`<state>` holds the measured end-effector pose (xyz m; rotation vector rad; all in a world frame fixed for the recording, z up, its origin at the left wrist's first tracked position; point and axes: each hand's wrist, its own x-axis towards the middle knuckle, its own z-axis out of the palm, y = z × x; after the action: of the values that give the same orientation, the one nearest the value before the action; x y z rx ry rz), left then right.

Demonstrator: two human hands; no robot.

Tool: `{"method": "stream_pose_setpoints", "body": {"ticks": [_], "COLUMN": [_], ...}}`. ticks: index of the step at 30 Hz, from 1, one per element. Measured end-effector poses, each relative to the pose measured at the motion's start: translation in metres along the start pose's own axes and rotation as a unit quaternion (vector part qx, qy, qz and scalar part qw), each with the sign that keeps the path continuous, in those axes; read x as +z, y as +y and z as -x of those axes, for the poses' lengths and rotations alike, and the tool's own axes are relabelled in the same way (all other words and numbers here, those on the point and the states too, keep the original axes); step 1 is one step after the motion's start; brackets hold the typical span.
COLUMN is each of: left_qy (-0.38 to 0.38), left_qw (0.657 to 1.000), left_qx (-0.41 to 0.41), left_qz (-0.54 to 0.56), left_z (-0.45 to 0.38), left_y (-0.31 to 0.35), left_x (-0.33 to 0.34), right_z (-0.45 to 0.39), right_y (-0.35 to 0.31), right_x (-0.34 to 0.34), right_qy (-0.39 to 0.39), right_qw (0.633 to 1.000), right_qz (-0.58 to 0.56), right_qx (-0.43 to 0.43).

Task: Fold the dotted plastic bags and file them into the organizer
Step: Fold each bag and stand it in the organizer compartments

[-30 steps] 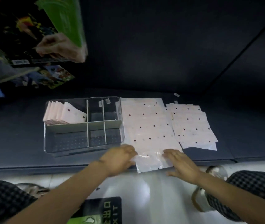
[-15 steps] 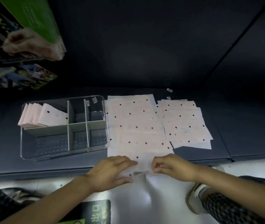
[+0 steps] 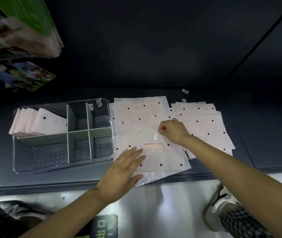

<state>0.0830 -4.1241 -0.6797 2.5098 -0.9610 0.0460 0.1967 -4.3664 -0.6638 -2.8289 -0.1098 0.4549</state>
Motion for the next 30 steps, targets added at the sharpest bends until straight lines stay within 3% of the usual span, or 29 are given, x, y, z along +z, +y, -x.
{"method": "stream_pose_setpoints", "body": {"ticks": [6,9,11,13,15,17,21,26,30], "left_qy": [-0.093,-0.119,-0.134,-0.14,-0.151,-0.166,-0.231,-0.232,-0.225], "left_qw": [0.988,0.983,0.978,0.976,0.974,0.97,0.961,0.959,0.962], "left_qx": [0.024,0.031,0.031,0.031,0.018,0.017,0.016,0.019,0.015], "left_qz": [-0.12,-0.139,-0.154,-0.165,-0.17,-0.176,-0.151,-0.159,-0.156], "left_z": [0.012,0.016,0.017,0.019,0.019,0.019,0.024,0.04,0.038], "left_y": [-0.001,-0.004,-0.006,-0.007,-0.006,-0.006,-0.019,-0.042,-0.032], "left_x": [0.02,0.026,0.03,0.031,0.032,0.034,0.039,0.02,0.003], "right_z": [-0.009,0.003,0.023,0.05,0.083,0.109,0.136,0.156,0.143], "right_y": [0.0,-0.004,-0.015,-0.03,-0.042,-0.041,0.007,0.063,0.047], "right_x": [0.017,0.019,0.023,0.036,0.059,0.083,0.089,0.052,0.044], "right_qy": [0.014,0.079,0.166,0.215,0.191,0.097,-0.024,0.012,0.109], "right_qw": [0.999,0.995,0.986,0.973,0.965,0.967,0.978,0.956,0.972], "right_qz": [0.023,0.027,0.014,-0.001,0.018,0.066,0.129,0.243,0.135], "right_qx": [0.047,0.05,0.016,-0.08,-0.176,-0.227,-0.161,-0.164,-0.159]}}
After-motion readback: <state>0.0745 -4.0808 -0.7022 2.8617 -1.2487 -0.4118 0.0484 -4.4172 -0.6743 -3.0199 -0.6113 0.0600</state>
